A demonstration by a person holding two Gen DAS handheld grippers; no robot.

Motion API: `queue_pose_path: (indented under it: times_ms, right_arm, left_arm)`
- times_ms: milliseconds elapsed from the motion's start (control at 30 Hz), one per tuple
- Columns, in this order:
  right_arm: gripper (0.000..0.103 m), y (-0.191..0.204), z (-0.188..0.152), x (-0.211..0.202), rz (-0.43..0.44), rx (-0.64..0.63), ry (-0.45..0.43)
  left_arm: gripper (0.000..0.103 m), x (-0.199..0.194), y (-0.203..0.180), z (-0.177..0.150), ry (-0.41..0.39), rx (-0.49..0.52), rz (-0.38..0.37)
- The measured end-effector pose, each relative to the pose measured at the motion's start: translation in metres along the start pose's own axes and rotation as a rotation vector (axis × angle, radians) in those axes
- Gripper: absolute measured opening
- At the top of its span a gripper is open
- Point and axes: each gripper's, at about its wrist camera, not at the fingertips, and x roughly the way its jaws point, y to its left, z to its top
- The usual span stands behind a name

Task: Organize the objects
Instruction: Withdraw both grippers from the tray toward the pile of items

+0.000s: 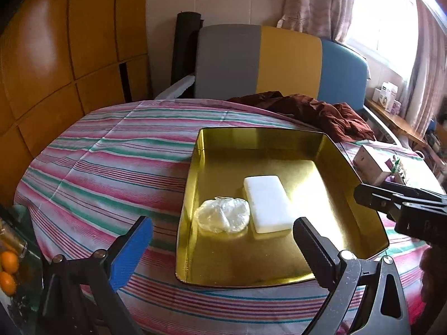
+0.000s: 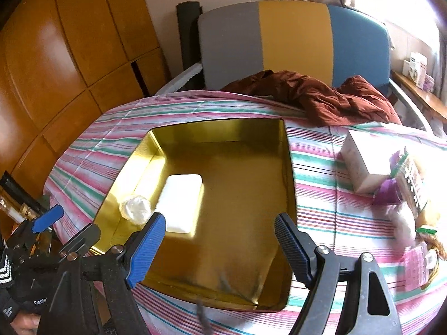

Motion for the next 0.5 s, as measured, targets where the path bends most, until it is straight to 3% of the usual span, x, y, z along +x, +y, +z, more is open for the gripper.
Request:
queue_pose_path:
  times_ms: [500]
  right_arm:
    - [0.082, -0.064, -0.012, -0.010, -0.077, 0.128, 0.028]
  left_arm:
    - [0.101, 0.004, -0.037, 0.002, 0.020, 0.084, -0.080]
